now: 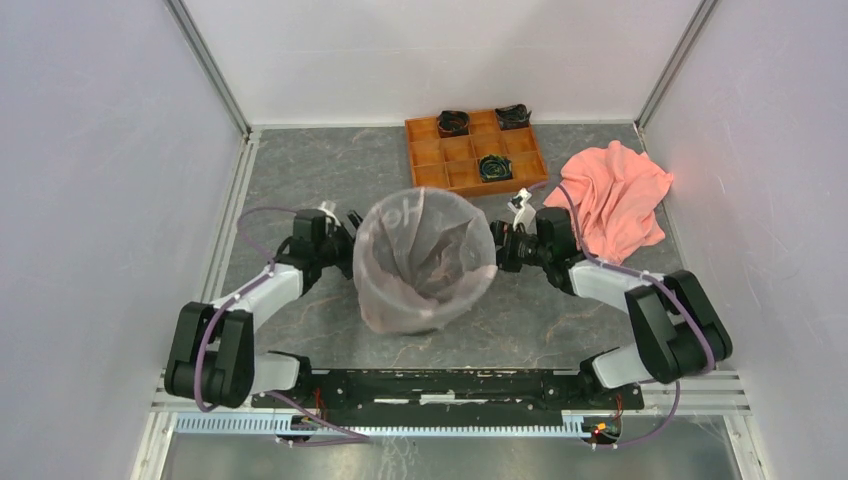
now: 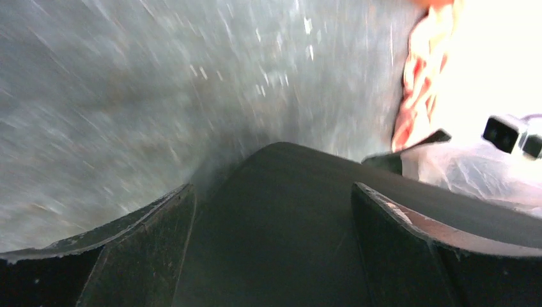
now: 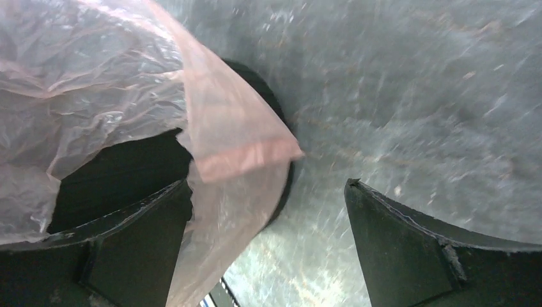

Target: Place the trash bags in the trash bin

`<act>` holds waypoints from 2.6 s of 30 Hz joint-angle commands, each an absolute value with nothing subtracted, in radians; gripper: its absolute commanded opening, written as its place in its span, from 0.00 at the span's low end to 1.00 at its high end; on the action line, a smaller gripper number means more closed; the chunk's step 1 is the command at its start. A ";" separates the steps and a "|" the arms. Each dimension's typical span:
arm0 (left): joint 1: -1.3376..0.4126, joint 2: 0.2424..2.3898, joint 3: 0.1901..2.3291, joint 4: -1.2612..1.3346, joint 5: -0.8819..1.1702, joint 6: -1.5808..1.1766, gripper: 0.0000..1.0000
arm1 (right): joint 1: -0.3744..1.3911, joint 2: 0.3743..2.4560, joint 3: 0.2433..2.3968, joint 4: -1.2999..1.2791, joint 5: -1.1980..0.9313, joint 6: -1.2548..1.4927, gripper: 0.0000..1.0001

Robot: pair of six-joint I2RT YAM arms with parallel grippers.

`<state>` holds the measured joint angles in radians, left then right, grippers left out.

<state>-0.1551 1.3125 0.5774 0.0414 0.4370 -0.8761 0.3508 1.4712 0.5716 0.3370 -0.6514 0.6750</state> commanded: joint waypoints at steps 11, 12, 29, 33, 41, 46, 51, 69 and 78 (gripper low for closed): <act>-0.325 1.156 0.446 0.103 0.395 -1.025 0.96 | 0.396 1.079 0.372 0.240 -0.464 0.658 0.98; -0.325 1.177 0.462 0.103 0.385 -1.021 0.96 | 0.395 1.090 0.385 0.251 -0.449 0.667 0.98; -0.429 1.504 0.759 0.175 0.367 -1.041 0.98 | 0.433 1.308 0.612 0.327 -0.392 0.686 0.98; -0.330 1.474 0.853 -0.035 0.267 -0.892 1.00 | 0.410 1.305 0.698 0.164 -0.353 0.540 0.98; -0.135 1.135 0.939 -0.495 0.025 -0.705 1.00 | 0.396 1.242 0.752 -0.021 -0.263 0.367 0.98; -0.139 0.905 0.802 -0.613 0.177 -0.791 1.00 | 0.396 1.250 0.822 -0.070 -0.206 0.307 0.98; -0.158 0.721 0.733 -0.805 0.226 -0.829 0.97 | 0.396 1.297 0.891 -0.084 -0.221 0.286 0.98; -0.311 0.671 0.669 -1.102 0.629 -0.533 0.52 | 0.396 1.307 0.836 -0.011 -0.255 0.335 0.98; -0.376 0.647 0.558 -0.836 0.794 -0.687 0.59 | 0.397 1.339 0.848 -0.006 -0.271 0.351 0.98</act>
